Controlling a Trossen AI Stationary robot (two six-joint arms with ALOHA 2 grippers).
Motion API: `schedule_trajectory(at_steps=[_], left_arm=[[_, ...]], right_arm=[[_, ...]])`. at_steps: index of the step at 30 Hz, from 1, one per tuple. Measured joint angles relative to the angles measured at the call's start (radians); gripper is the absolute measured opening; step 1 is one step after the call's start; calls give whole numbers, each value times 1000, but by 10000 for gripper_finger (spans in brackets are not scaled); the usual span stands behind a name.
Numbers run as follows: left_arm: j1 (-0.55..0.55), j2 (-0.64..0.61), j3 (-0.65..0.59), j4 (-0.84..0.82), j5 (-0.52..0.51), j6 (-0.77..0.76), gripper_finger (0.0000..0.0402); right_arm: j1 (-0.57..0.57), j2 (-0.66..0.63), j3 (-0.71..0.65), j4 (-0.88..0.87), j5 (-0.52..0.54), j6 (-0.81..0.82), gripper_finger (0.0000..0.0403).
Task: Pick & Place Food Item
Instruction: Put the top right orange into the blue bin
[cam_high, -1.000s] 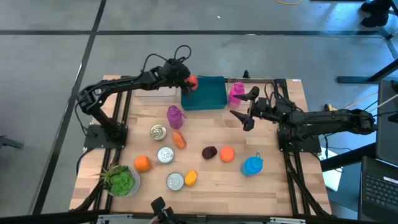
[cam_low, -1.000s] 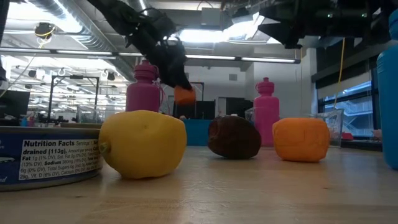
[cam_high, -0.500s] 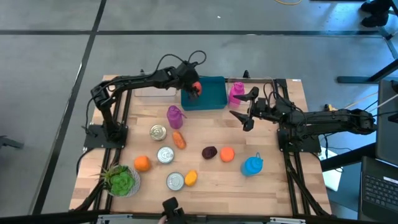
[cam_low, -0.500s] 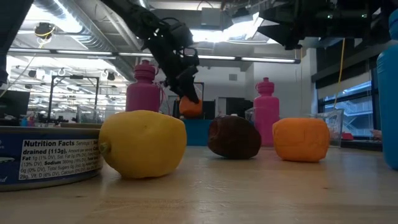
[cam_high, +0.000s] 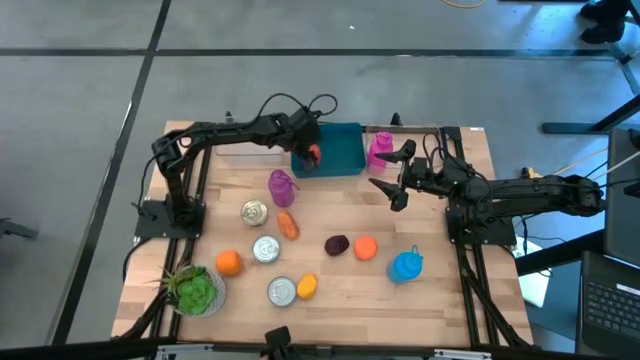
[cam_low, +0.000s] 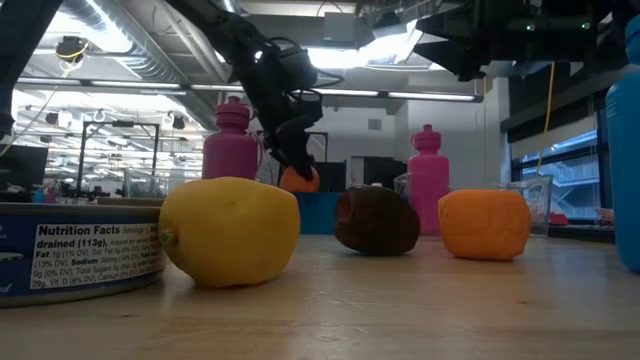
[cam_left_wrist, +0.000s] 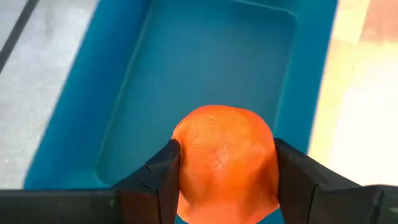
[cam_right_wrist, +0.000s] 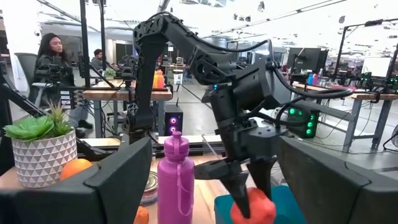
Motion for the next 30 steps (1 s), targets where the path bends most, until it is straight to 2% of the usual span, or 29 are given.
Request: schedule_trajectory(at_steps=[5,10,30], left_arm=[[-11,0,0,-8,-6,1,175],[-12,0,0,-60,-75,3,175],[-12,54,-1,-78,-49,2,175]], right_arm=[[0,0,0,0,0,0,341],[0,0,0,0,-1,5,341],[0,0,0,-6,-3,8,341]])
